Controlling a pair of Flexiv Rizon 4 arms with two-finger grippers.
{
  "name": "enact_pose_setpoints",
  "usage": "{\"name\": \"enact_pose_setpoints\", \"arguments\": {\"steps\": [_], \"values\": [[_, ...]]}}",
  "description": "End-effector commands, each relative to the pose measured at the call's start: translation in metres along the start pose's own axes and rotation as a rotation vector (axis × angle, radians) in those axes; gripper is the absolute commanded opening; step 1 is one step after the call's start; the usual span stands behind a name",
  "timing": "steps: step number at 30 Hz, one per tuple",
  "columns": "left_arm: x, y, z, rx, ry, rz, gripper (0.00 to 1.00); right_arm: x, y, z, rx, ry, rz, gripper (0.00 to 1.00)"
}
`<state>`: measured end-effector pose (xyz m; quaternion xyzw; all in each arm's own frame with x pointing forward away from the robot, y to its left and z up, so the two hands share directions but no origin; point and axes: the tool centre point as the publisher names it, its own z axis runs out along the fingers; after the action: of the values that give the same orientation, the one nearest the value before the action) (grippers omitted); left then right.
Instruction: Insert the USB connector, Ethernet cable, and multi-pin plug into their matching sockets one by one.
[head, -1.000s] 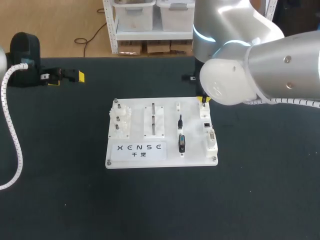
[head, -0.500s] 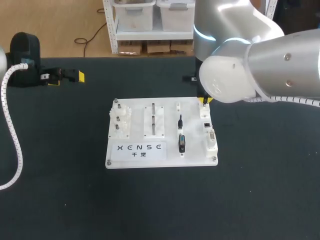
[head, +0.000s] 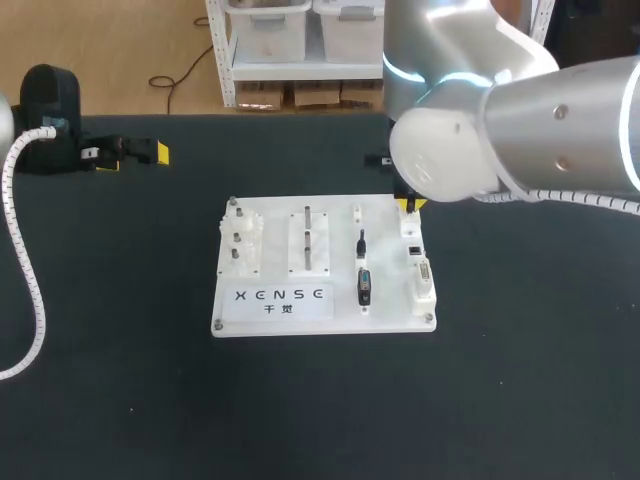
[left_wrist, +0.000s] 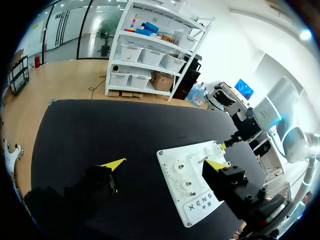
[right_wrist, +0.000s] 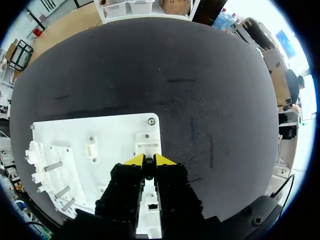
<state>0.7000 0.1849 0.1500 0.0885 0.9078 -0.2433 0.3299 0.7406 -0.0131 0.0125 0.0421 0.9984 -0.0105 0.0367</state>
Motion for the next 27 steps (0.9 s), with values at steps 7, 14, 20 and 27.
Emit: {"name": "enact_pose_setpoints", "arguments": {"steps": [7,14,20,27], "values": [[0.000,0.000,0.000,0.000,0.000,0.000,1.00,-0.002,-0.003,0.008,0.004,0.031,0.010,0.00],[0.000,0.000,0.000,0.000,0.000,0.000,1.00,0.000,0.008,-0.025,-0.007,-0.032,0.001,1.00],[0.000,0.000,0.000,0.000,0.000,0.000,1.00,0.007,0.024,-0.052,-0.021,-0.076,-0.027,1.00],[0.000,0.000,0.000,0.000,0.000,0.000,1.00,0.034,0.039,-0.058,-0.029,-0.072,-0.063,1.00]]}}
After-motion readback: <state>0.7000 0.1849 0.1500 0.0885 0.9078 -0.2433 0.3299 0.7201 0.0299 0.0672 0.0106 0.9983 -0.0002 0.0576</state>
